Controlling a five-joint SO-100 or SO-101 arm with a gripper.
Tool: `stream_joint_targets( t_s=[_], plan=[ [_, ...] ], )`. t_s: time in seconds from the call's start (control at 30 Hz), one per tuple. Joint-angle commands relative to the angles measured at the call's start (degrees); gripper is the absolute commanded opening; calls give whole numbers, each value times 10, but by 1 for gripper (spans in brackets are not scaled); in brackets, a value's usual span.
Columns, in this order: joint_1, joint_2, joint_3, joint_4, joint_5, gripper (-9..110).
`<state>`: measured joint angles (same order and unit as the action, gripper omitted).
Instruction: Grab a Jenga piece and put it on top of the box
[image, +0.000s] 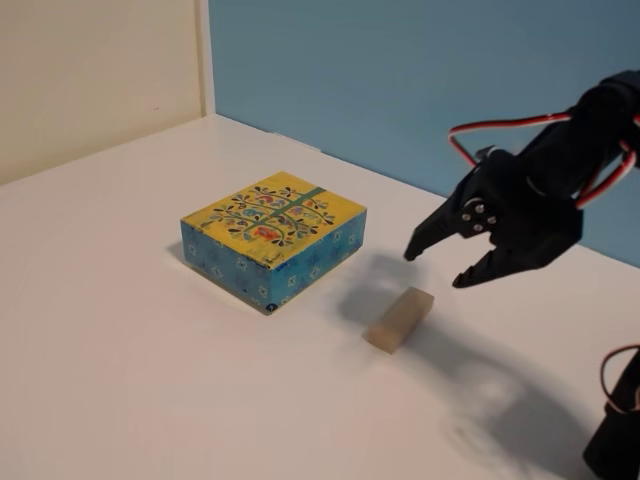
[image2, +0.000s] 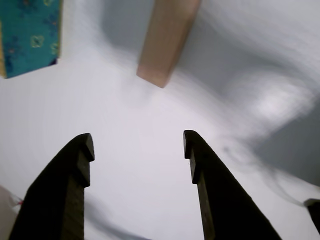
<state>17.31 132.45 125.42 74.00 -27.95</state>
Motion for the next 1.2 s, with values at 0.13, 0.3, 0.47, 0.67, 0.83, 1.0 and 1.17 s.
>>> stream_joint_targets(
  t_s=[0.13,0.3,0.47,0.67,0.83,1.0,1.17],
  plan=[
    [-16,-86,-69,6,-27,25],
    [-40,-118,-78,10,-39,24],
    [-44,-163,-78,-2,-54,24],
    [-44,-185,-78,-4,-77,23],
    [-41,-225,-78,-26,-85,23],
    [-40,-243,-78,-47,-93,23],
    [-41,-257,-77,-64,-105,23]
  ],
)
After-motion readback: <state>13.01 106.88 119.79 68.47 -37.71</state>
